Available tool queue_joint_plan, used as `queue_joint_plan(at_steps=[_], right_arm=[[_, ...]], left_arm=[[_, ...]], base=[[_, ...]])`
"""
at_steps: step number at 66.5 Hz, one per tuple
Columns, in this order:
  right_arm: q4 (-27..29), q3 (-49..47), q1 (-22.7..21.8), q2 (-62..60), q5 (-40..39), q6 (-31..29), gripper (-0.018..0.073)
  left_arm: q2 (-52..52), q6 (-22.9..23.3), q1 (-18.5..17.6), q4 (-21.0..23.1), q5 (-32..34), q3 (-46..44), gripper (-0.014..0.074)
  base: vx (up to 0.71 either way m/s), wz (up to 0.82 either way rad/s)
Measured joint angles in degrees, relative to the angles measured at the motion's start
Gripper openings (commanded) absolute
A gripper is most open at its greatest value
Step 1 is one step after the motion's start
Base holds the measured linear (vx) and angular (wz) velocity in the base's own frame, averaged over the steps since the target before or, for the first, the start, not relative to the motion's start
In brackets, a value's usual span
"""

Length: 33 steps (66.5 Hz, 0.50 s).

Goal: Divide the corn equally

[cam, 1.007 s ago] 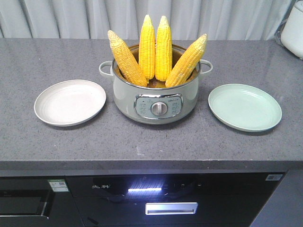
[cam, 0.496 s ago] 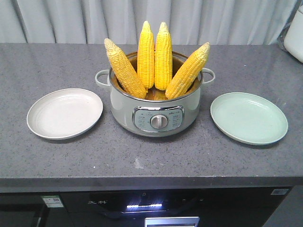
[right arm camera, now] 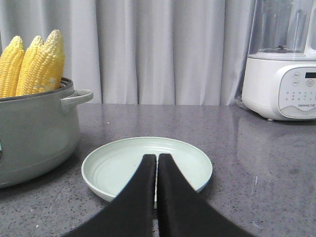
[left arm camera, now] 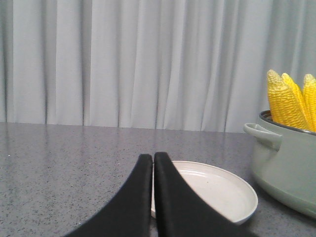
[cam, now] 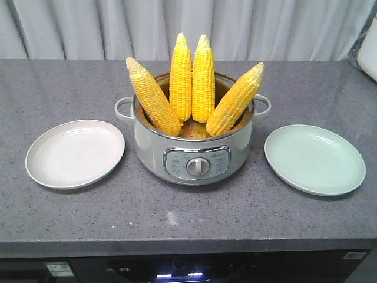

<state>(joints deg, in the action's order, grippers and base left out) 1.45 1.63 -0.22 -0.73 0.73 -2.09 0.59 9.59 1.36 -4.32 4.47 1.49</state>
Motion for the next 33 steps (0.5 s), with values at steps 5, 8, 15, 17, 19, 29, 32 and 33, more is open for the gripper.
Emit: queue_joint_plan(at_steps=[5, 8, 15, 17, 19, 29, 32, 33], right_arm=[[0.0, 0.0, 0.0, 0.0, 0.0, 0.0, -0.0003], [0.0, 0.0, 0.0, 0.0, 0.0, 0.0, -0.0003], [0.0, 0.0, 0.0, 0.0, 0.0, 0.0, -0.0003], [0.0, 0.0, 0.0, 0.0, 0.0, 0.0, -0.0003], [0.0, 0.0, 0.0, 0.0, 0.0, 0.0, -0.0003], [0.0, 0.0, 0.0, 0.0, 0.0, 0.0, -0.0003], [0.0, 0.0, 0.0, 0.0, 0.0, 0.0, -0.0003], [0.0, 0.0, 0.0, 0.0, 0.0, 0.0, -0.0003]], left_arm=[[0.0, 0.0, 0.0, 0.0, 0.0, 0.0, -0.0006], [0.0, 0.0, 0.0, 0.0, 0.0, 0.0, -0.0006], [0.0, 0.0, 0.0, 0.0, 0.0, 0.0, -0.0006], [0.0, 0.0, 0.0, 0.0, 0.0, 0.0, -0.0006], [0.0, 0.0, 0.0, 0.0, 0.0, 0.0, -0.0006], [0.0, 0.0, 0.0, 0.0, 0.0, 0.0, -0.0006], [0.0, 0.0, 0.0, 0.0, 0.0, 0.0, -0.0006], [0.0, 0.0, 0.0, 0.0, 0.0, 0.0, -0.0006]], base=[[0.06, 0.00], [0.06, 0.00], [0.06, 0.00], [0.06, 0.00], [0.06, 0.00], [0.05, 0.00], [0.05, 0.00], [0.05, 0.00]])
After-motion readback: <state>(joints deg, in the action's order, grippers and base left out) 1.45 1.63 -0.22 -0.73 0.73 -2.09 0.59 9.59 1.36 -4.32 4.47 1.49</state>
